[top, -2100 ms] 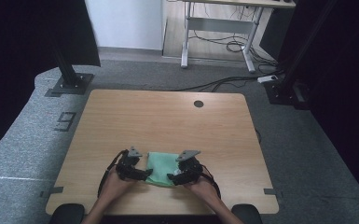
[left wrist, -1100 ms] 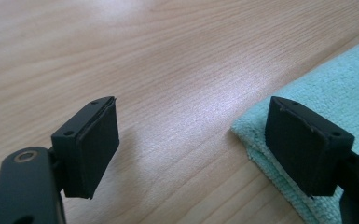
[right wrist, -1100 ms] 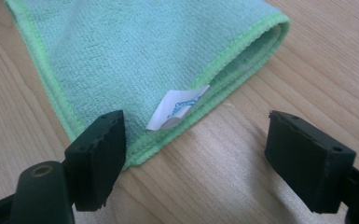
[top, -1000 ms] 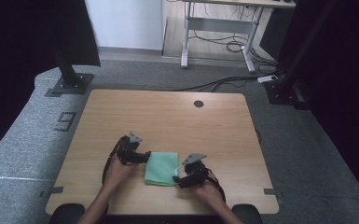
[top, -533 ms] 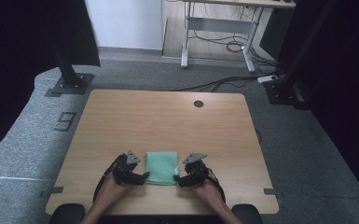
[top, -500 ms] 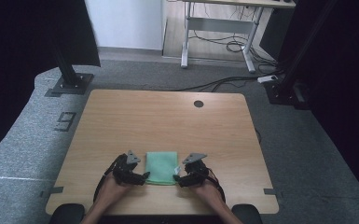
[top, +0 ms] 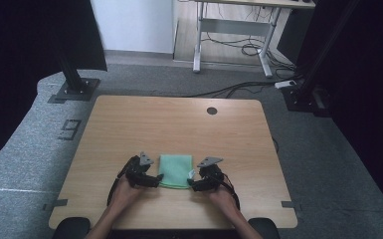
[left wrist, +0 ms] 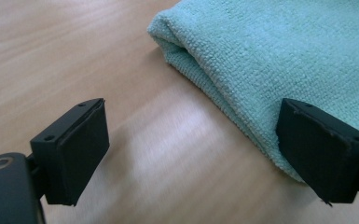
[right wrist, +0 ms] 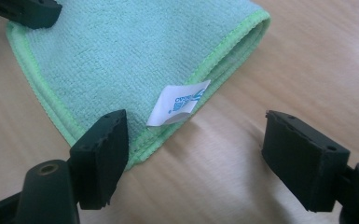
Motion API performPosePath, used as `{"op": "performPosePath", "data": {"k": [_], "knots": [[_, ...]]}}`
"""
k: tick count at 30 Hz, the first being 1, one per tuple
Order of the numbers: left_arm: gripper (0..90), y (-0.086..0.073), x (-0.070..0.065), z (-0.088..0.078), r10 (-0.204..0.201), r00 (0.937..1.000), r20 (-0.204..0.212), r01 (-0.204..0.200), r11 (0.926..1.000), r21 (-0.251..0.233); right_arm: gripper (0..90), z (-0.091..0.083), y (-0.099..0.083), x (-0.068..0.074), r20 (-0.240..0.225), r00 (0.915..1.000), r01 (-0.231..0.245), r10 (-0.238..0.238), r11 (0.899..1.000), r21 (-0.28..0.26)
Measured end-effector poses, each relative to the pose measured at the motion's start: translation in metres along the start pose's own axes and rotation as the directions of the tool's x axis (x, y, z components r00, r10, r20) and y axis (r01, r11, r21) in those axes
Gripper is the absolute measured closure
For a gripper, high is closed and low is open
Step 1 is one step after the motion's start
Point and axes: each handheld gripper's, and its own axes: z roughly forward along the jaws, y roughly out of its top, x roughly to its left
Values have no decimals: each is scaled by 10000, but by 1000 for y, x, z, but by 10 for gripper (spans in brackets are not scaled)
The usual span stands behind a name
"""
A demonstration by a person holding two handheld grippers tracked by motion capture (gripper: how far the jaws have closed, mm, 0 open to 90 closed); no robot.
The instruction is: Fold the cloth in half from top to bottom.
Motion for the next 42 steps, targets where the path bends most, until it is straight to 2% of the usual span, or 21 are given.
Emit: {"op": "performPosePath", "data": {"k": [10,18,26,35,42], "knots": [[89,12,12,18,-294,9995,78,297,9990,-331,232,8,10,-22,422,9988,-239,240,9997,-40],[55,23,21,29,-486,9987,131,489,9985,-231,232,14,16,-35,629,9973,-381,386,9992,-94],[13,34,33,41,-742,9970,196,743,9972,-43,229,20,22,-48,651,9958,-646,652,9979,-102],[0,42,41,48,-797,9966,189,797,9968,41,225,25,28,-57,742,9943,-760,768,9970,-130],[0,42,42,49,-793,9967,200,792,9968,57,230,26,29,-58,763,9938,-797,803,9968,-116]]}}
